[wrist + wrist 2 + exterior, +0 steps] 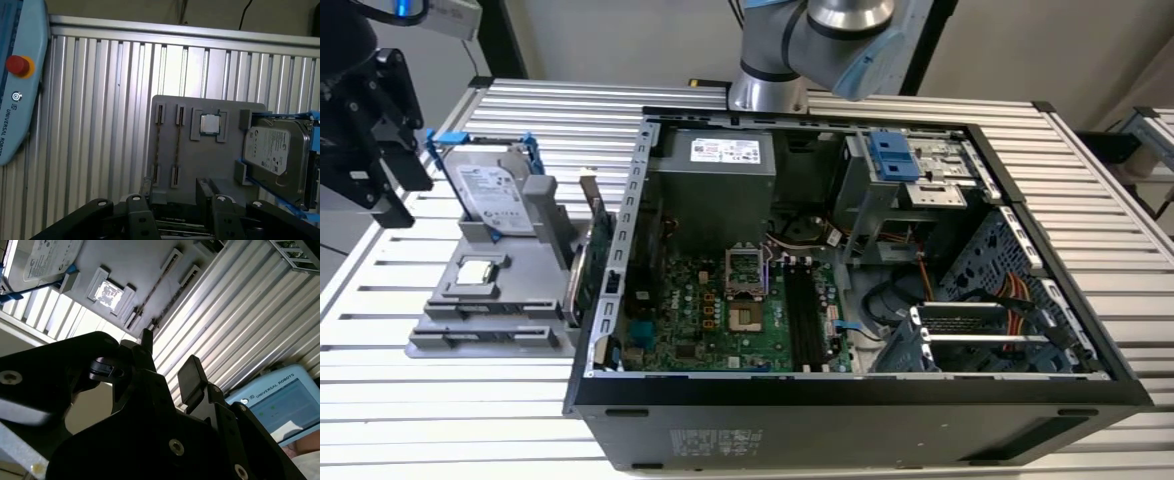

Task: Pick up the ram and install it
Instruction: 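Pick up the ram and move it above insertion slot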

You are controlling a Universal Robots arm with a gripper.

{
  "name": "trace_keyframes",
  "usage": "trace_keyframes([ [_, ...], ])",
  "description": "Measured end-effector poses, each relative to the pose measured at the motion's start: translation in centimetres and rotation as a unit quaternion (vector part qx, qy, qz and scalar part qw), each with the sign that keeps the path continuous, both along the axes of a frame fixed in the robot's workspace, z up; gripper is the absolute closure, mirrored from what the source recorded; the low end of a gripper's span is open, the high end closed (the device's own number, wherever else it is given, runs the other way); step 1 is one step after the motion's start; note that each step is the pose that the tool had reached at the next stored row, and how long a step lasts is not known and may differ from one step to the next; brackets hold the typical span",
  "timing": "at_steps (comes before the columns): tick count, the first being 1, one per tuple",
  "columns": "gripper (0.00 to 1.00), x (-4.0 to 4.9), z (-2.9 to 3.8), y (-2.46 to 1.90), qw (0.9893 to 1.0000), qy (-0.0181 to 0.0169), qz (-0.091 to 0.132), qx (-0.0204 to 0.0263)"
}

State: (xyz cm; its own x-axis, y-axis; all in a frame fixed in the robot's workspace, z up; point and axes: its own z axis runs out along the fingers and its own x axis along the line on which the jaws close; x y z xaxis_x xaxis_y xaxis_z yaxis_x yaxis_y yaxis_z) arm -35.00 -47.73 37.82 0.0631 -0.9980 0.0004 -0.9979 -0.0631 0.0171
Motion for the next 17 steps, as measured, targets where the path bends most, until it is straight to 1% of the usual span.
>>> trace_keyframes([
  [1, 0.0, 0.0, -0.09, 0.0, 1.0, -0.0012, -0.004, -0.0009],
  [3, 0.0, 0.0, -0.29, 0.0, 0.9999, -0.0024, -0.014, -0.0028],
  [7, 0.0, -0.01, -0.52, 0.0, 0.9996, -0.0026, -0.029, -0.0038],
  [17, 0.0, -0.01, -0.67, 0.0, 0.9995, -0.0027, -0.03, -0.0041],
])
